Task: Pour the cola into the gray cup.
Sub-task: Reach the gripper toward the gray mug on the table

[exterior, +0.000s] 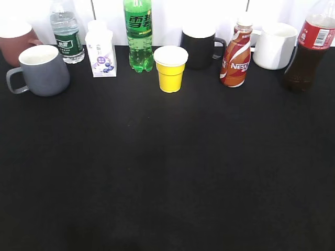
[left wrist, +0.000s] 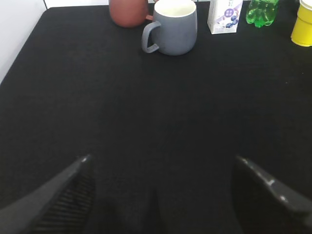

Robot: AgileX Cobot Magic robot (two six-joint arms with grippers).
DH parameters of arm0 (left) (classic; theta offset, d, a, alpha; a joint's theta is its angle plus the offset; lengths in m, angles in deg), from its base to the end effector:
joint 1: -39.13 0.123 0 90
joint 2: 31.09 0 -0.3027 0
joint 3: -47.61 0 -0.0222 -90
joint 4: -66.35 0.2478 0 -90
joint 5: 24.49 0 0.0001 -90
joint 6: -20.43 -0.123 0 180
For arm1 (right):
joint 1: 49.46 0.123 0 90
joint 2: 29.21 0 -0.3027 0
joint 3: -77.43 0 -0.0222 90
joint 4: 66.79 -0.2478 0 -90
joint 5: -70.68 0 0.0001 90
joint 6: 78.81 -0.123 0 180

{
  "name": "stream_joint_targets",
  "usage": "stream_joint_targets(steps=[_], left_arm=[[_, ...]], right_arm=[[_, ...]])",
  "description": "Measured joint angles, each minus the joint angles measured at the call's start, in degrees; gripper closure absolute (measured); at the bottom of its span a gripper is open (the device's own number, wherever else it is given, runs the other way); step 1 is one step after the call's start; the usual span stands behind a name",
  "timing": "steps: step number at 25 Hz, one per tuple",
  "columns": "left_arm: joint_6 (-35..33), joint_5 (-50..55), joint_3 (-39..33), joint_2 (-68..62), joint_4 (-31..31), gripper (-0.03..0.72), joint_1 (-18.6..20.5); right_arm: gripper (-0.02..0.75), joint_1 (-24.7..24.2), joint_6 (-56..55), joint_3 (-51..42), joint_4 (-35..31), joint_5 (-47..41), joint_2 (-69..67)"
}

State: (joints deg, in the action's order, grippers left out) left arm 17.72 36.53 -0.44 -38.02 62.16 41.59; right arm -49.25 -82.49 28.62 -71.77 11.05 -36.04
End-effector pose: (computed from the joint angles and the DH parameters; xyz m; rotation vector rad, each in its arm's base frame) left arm 0.0004 -0.0079 0.2661 0.0090 2.0226 -0.0300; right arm 0.0024 0.0092 0.2649 0.0573 2.0111 0.1467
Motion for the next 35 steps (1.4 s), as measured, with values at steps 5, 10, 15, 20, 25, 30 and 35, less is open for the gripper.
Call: stream_joint_targets(steps=[5, 10, 15, 20, 25, 30, 35], left_arm=[[0.0, 0.0, 0.0, 0.0, 0.0, 0.055, 0.0], [0.0, -4.9, 1.3, 0.0, -0.5, 0.168, 0.0], [0.0, -40.8, -7.2, -9.9, -1.7, 0.171, 0.0], [0.0, -73.4, -15.0, -37.0, -0.8, 0.171, 0.0], [1.1, -101.6, -15.0, -69.2, 2.2, 0.208, 0.0], [3.5, -111.7, -8.2, -90.9, 8.9, 0.223, 0.0], [3.5, -115.6, 3.3, -108.1, 8.4, 0.223, 0.0]], right_arm=[[0.153, 0.0, 0.0, 0.0, 0.0, 0.0, 0.0], [0.153, 0.0, 0.0, 0.0, 0.0, 0.0, 0.0], [0.153, 0.0, 0.0, 0.0, 0.0, 0.0, 0.0], [0.153, 0.0, 0.0, 0.0, 0.0, 0.0, 0.0], [0.153, 0.0, 0.0, 0.0, 0.0, 0.0, 0.0], [0.153, 0.0, 0.0, 0.0, 0.0, 0.0, 0.0], [0.153, 0.0, 0.0, 0.0, 0.0, 0.0, 0.0]])
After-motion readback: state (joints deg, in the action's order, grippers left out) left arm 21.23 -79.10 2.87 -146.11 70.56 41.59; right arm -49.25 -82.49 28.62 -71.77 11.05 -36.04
